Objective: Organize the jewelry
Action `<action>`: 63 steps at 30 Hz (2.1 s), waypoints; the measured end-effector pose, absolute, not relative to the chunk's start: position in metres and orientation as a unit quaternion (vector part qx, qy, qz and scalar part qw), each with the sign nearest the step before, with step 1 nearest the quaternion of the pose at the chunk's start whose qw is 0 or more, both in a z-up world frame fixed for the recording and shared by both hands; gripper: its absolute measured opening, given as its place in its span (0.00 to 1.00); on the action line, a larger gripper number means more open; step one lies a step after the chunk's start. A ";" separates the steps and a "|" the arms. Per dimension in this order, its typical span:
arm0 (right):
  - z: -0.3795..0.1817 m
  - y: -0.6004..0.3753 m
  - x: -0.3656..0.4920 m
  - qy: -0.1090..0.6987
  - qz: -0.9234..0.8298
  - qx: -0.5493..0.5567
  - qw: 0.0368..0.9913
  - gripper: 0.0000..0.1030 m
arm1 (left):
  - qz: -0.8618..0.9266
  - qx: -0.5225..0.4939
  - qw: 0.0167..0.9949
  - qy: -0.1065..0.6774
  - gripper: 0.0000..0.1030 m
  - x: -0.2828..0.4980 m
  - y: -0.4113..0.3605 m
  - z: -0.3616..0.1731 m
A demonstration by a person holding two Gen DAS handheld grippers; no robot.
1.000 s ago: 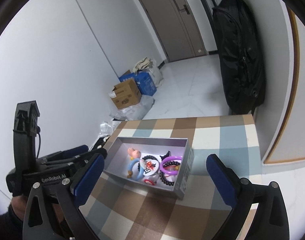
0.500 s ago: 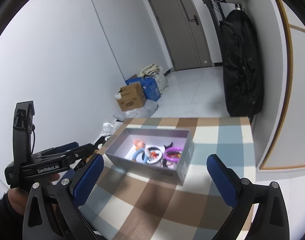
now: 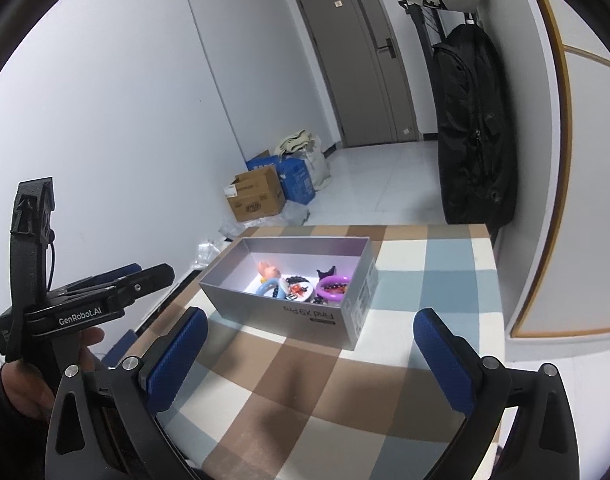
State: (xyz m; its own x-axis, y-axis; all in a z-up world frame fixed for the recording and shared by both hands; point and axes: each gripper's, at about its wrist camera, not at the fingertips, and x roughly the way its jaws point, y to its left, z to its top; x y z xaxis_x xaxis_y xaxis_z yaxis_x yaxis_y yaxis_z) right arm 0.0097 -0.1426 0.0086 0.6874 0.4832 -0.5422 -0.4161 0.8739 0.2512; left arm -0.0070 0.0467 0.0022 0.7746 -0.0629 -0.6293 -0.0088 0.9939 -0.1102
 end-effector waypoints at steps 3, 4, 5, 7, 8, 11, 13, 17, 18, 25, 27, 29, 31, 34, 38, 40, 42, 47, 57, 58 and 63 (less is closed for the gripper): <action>0.009 -0.141 0.010 0.307 0.245 0.049 0.918 1.00 | -0.013 -0.048 0.941 0.336 0.79 -0.008 0.045 0.002; 0.009 -0.140 0.010 0.307 0.246 0.049 0.918 1.00 | -0.013 -0.047 0.941 0.336 0.79 -0.008 0.045 0.002; 0.008 -0.140 0.010 0.308 0.246 0.049 0.918 1.00 | -0.013 -0.047 0.941 0.336 0.79 -0.009 0.045 0.002; 0.008 -0.140 0.010 0.310 0.247 0.049 0.917 1.00 | -0.013 -0.048 0.941 0.335 0.79 -0.009 0.045 0.002; 0.007 -0.140 0.010 0.310 0.246 0.048 0.917 1.00 | -0.012 -0.048 0.940 0.336 0.79 -0.009 0.046 0.001; 0.007 -0.142 0.010 0.312 0.246 0.051 0.916 1.00 | -0.012 -0.053 0.939 0.340 0.79 -0.007 0.047 0.000; 0.007 -0.143 0.010 0.312 0.245 0.053 0.916 1.00 | -0.012 -0.052 0.939 0.341 0.79 -0.007 0.046 0.000; 0.007 -0.143 0.010 0.313 0.243 0.052 0.917 1.00 | -0.014 -0.050 0.939 0.341 0.79 -0.007 0.045 -0.001; 0.007 -0.143 0.010 0.314 0.242 0.053 0.917 1.00 | -0.016 -0.051 0.938 0.342 0.79 -0.006 0.045 -0.001; 0.006 -0.143 0.011 0.318 0.241 0.053 0.915 1.00 | -0.020 -0.051 0.937 0.344 0.79 -0.007 0.045 -0.002; 0.006 -0.144 0.011 0.319 0.240 0.054 0.915 1.00 | -0.023 -0.050 0.937 0.344 0.79 -0.008 0.045 -0.002; 0.006 -0.144 0.012 0.320 0.241 0.055 0.915 1.00 | -0.025 -0.050 0.938 0.343 0.79 -0.008 0.044 -0.001; 0.006 -0.143 0.012 0.320 0.241 0.054 0.915 1.00 | -0.026 -0.050 0.938 0.343 0.79 -0.008 0.044 -0.001; 0.005 -0.144 0.012 0.320 0.240 0.055 0.915 1.00 | -0.025 -0.055 0.938 0.342 0.79 -0.008 0.045 -0.001; 0.005 -0.144 0.012 0.320 0.241 0.055 0.915 1.00 | -0.019 -0.053 0.939 0.340 0.79 -0.009 0.046 0.001; 0.005 -0.144 0.013 0.321 0.240 0.054 0.915 1.00 | -0.021 -0.054 0.938 0.341 0.79 -0.008 0.046 0.001; 0.004 -0.143 0.014 0.322 0.241 0.054 0.914 1.00 | -0.020 -0.054 0.938 0.341 0.79 -0.008 0.046 0.000; 0.004 -0.143 0.015 0.321 0.241 0.053 0.914 1.00 | -0.023 -0.055 0.937 0.345 0.79 -0.008 0.046 0.000; 0.003 -0.142 0.016 0.322 0.241 0.052 0.914 1.00 | -0.027 -0.058 0.936 0.345 0.79 -0.007 0.047 0.000; 0.003 -0.142 0.015 0.322 0.241 0.052 0.914 1.00 | -0.029 -0.059 0.936 0.345 0.79 -0.007 0.047 0.001; 0.003 -0.142 0.015 0.323 0.241 0.052 0.914 1.00 | -0.027 -0.060 0.937 0.344 0.79 -0.007 0.048 0.001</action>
